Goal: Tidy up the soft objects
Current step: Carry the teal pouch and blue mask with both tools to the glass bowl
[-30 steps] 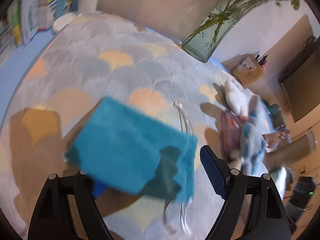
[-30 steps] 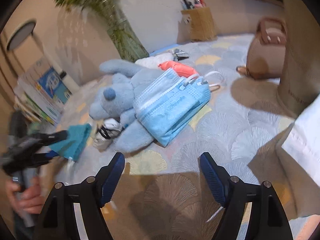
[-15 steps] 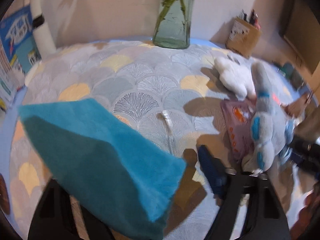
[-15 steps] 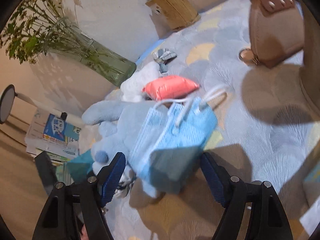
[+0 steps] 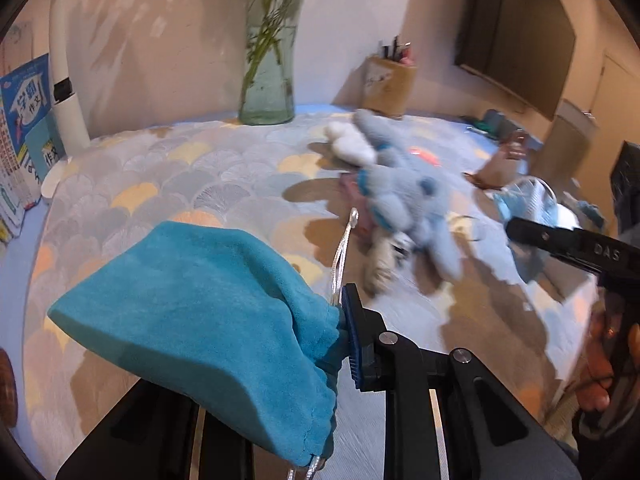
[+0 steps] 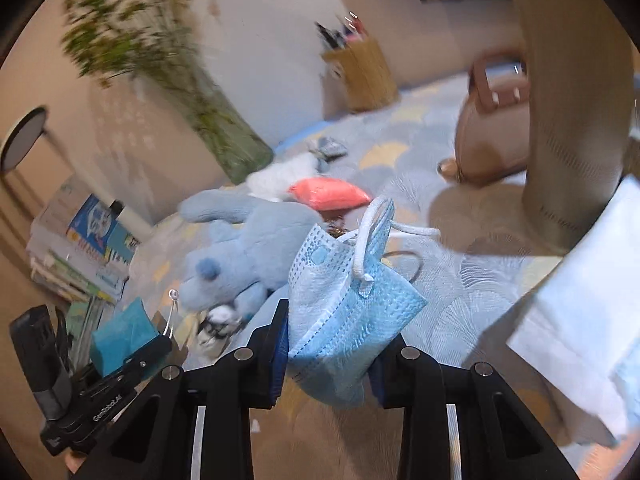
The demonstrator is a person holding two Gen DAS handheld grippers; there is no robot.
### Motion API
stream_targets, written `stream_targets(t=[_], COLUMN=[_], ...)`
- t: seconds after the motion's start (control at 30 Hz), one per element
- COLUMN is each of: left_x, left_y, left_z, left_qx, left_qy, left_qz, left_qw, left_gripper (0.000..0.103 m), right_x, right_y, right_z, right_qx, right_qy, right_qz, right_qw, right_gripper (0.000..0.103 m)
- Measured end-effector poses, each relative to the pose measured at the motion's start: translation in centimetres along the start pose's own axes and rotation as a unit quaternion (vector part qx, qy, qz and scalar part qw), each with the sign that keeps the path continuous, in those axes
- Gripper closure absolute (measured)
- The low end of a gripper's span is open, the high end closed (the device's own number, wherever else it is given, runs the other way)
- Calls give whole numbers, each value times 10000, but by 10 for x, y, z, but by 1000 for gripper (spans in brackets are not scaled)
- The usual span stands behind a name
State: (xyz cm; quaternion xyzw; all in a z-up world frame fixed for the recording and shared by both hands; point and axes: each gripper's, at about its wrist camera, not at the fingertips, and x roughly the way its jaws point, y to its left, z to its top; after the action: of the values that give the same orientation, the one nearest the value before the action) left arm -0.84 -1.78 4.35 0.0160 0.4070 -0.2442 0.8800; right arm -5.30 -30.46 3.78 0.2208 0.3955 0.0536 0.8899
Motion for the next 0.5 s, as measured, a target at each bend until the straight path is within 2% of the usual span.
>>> stream_targets(t=[0.27,0.4,0.5], left_x=[-25,-29,-31], left_y=[-24,-44,-67], left_z=[-25,-30,-30], left_qx=[186,439,629], left_qy=[-2,93,120], left_qz=[-128,-24,-193], left_qw=[9997,9990,9978], left_gripper=[83,83,83], right_x=[-24,-35,-53], right_y=[21,24,25], right_z=[-21,-28,-29], right_qx=[-459,-515,-547], right_qy=[-59,-46,-200], right_qz=[253,362,386], right_qw=[9986,9980,9976], right_gripper=[71,71,71])
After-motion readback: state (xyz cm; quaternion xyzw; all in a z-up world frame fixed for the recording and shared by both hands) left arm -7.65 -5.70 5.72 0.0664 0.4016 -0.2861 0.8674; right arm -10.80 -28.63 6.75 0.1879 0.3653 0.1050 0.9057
